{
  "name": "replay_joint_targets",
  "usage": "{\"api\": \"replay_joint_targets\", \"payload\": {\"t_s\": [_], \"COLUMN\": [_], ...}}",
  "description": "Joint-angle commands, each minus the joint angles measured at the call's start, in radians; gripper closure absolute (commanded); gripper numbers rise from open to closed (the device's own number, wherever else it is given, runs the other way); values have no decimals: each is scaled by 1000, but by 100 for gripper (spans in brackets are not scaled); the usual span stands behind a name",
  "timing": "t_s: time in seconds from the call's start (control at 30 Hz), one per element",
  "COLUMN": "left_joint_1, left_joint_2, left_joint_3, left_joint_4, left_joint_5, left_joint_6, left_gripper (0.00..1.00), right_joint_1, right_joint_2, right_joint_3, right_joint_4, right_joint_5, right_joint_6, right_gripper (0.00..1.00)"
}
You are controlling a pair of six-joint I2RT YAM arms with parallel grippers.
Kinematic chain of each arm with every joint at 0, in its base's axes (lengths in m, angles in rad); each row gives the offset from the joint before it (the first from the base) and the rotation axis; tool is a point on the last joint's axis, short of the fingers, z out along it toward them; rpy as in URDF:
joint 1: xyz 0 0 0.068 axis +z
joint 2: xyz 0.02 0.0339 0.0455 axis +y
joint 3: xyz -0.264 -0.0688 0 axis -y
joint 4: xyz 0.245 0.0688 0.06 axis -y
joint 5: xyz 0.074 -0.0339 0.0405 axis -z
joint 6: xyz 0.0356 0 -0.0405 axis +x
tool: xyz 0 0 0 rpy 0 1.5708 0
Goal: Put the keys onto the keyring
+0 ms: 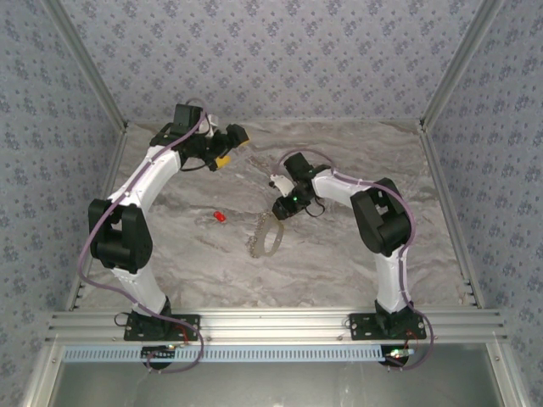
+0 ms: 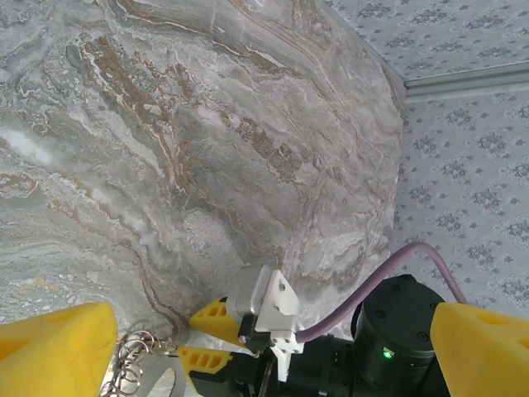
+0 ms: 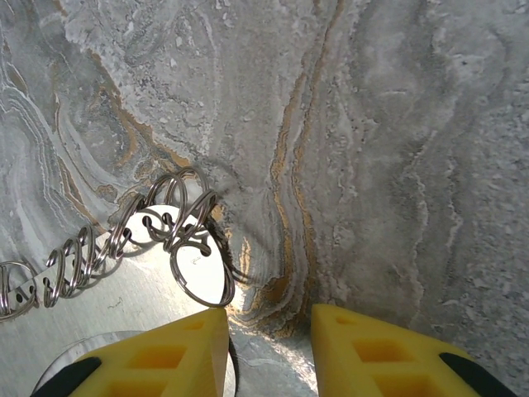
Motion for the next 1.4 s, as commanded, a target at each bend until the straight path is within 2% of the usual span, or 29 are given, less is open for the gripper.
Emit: {"api": "replay_joint_targets", "payload": {"t_s": [0.0,0.4,1.37], "left_joint_1": [8,8,16], "left_joint_2": [-33,-24,-16], "left_joint_3": [35,44,61], "left_joint_4": [-21,-20,-34], "left_joint_5": [6,9,11], "left_joint_6": [23,25,29], "left_gripper": [2,2,2], "right_joint_1": [-2,0,32], "right_joint_2": [-1,-88,43], "right_joint_3": [12,-27,69], "right_joint_4": [-7,24,-17], "right_joint_5": [-20,-21,-62], "right_joint_6": [-1,24,-8], "right_gripper": [66,66,66]}}
